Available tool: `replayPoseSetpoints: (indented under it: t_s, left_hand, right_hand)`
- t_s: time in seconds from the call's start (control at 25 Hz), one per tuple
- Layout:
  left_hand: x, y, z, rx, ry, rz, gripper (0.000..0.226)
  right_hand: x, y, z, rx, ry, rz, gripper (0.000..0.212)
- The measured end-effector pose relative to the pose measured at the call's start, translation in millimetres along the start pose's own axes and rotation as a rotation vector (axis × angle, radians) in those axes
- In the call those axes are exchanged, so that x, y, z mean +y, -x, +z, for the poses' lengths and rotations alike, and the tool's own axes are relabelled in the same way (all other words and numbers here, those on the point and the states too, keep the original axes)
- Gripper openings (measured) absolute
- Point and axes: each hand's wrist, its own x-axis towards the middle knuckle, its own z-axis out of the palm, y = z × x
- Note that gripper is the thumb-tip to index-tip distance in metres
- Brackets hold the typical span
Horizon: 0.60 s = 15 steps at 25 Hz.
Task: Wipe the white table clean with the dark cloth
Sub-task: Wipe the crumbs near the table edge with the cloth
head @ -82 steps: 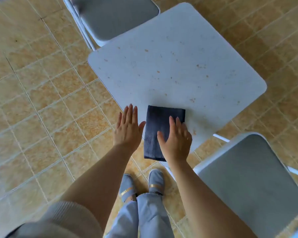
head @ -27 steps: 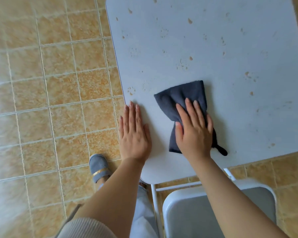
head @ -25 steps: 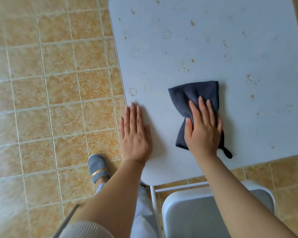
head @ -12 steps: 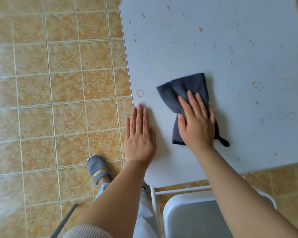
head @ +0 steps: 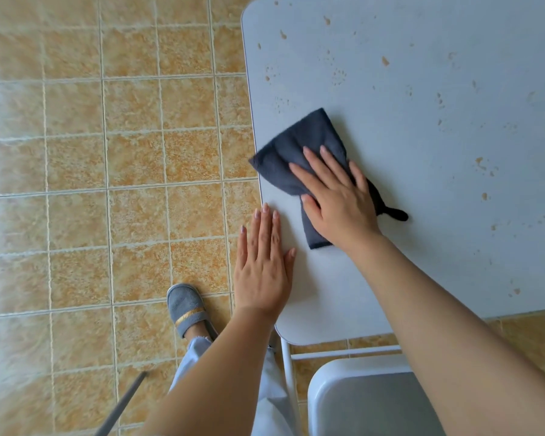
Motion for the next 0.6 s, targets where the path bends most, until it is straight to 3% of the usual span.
replayPoseSetpoints:
  t_s: [0.16,0.36,0.6]
  left_hand:
    - [-0.4,-1.7,-2.6,-0.026,0.000,0.007,0.062]
    - [-7.1,-10.6,-5.3,-0.046,-0.043,0.062,0.064]
    - [-18.4,-24.9,-9.3,-0.084,-0.037,0.139,0.064]
  right_hand:
    - [38.2,30.8,-13.4,-0.012,0.047,0.013,0.051]
    - [16.3,-20.5,-1.9,0.021,-0.012,0.416,0.053]
    - [-19.5,23.4,3.9,0.101,0.005,0.292,0.044]
